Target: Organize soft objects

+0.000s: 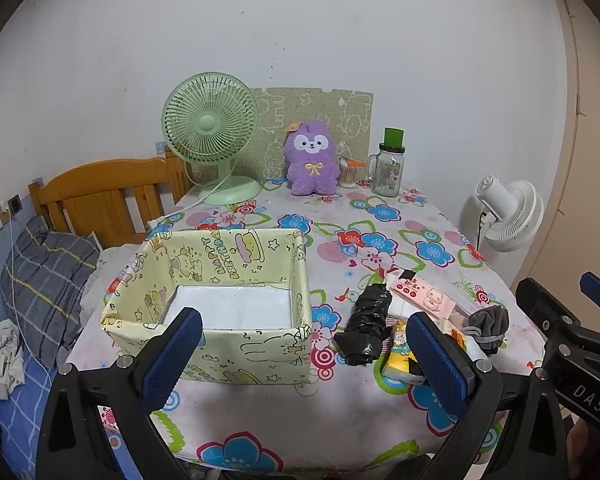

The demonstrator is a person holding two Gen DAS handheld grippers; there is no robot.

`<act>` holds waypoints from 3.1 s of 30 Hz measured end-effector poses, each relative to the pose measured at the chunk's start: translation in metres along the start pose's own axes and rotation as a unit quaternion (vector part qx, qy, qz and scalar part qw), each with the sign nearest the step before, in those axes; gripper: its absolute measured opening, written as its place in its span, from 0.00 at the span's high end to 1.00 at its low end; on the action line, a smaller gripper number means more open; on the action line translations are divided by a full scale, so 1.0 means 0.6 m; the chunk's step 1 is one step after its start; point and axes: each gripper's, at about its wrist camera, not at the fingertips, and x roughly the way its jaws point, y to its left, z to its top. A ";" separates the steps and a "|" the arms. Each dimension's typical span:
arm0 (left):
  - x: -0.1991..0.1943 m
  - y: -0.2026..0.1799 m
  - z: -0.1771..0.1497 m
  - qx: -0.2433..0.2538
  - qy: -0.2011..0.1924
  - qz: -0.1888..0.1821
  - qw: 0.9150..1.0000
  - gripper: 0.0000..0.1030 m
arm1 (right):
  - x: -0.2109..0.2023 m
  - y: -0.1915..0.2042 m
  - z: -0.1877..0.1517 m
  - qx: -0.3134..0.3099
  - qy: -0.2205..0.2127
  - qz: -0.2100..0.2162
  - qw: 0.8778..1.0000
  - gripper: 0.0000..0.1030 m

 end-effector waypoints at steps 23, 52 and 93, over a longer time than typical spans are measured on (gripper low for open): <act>0.000 -0.013 0.000 0.013 0.002 -0.010 1.000 0.00 | 0.002 -0.007 0.000 0.004 0.001 -0.005 1.000 0.00; 0.003 -0.011 0.001 0.014 0.002 -0.006 1.000 0.01 | -0.002 -0.009 0.002 0.006 -0.001 0.000 1.000 0.00; 0.106 -0.162 -0.027 0.064 0.066 -0.072 0.993 0.08 | 0.091 -0.114 -0.029 0.009 0.044 0.008 0.999 0.23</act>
